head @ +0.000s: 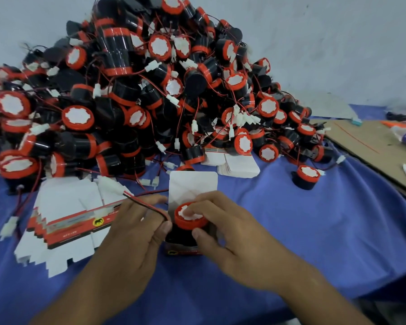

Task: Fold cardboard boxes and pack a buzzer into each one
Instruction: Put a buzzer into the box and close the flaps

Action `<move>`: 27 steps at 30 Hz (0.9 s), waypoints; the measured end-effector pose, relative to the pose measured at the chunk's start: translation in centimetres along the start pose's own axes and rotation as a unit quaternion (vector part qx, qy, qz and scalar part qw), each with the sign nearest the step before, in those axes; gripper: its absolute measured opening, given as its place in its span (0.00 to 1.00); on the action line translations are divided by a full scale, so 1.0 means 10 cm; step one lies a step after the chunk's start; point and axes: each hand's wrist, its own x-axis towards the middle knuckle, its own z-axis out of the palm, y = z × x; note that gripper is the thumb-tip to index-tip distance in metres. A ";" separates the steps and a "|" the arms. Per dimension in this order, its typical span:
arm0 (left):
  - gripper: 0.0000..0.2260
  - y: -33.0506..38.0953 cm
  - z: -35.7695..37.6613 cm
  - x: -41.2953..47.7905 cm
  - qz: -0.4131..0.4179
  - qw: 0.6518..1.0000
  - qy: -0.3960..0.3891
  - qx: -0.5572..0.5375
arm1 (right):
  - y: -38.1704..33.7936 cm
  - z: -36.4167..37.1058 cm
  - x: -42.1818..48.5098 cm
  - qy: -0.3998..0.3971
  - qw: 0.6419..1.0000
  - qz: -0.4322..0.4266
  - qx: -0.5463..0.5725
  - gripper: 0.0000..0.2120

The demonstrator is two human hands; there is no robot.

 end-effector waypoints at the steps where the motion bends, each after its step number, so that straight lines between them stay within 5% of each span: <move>1: 0.19 0.00 0.01 0.01 0.002 1.000 -0.007 0.005 | -0.02 0.01 0.00 0.004 1.000 0.001 -0.001 0.14; 14: 0.18 -0.03 0.07 0.05 -0.014 0.996 -0.044 0.079 | -0.03 0.11 0.00 0.029 0.999 0.011 -0.025 0.05; 21: 0.23 0.00 0.02 0.07 -0.023 0.987 -0.116 0.105 | -0.07 0.07 0.09 0.035 0.995 0.031 0.087 0.20; 27: 0.20 -0.01 -0.01 0.06 0.016 0.982 -0.123 0.143 | -0.16 0.08 0.20 0.052 0.997 -0.002 0.052 0.22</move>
